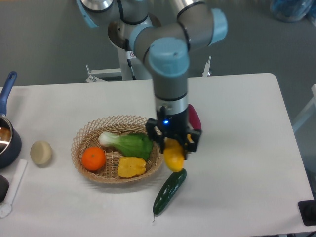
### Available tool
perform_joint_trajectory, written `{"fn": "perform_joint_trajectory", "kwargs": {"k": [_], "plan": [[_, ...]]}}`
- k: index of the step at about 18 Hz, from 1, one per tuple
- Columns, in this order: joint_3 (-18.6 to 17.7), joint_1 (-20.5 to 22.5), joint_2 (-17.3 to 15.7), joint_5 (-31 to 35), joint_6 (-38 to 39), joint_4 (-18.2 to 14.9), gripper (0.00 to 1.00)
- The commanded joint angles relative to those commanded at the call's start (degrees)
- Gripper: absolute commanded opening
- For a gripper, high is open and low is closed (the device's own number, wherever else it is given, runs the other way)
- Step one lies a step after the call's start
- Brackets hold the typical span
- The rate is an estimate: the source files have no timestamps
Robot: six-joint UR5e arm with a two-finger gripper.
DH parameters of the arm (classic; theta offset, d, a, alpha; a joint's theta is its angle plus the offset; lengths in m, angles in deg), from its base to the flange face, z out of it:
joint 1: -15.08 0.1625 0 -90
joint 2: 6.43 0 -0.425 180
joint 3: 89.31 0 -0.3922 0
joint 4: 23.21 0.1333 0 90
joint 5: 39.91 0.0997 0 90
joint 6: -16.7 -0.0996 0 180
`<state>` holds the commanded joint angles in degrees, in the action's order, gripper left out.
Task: Pick up the mango from the basket
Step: 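Lift the yellow mango up out of the basket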
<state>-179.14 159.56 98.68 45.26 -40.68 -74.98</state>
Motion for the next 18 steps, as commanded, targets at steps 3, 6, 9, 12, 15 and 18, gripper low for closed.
{"fn": "perform_joint_trajectory", "kwargs": {"k": [3, 6, 9, 12, 15, 18], "plan": [[1.0, 3.7, 0.0, -0.1, -4.2, -0.2, 0.62], [1.1, 6.8, 0.1, -1.3, -8.1, -0.4, 0.61], [0.8, 8.4, -0.2, -2.4, -8.7, -0.8, 0.61], [0.7, 8.5, -0.9, -3.1, -8.7, -0.8, 0.61], [0.3, 8.5, -1.1, -3.3, -8.7, -0.8, 0.61], [0.0, 9.2, -1.8, -4.0, -8.7, -0.8, 0.61]]}}
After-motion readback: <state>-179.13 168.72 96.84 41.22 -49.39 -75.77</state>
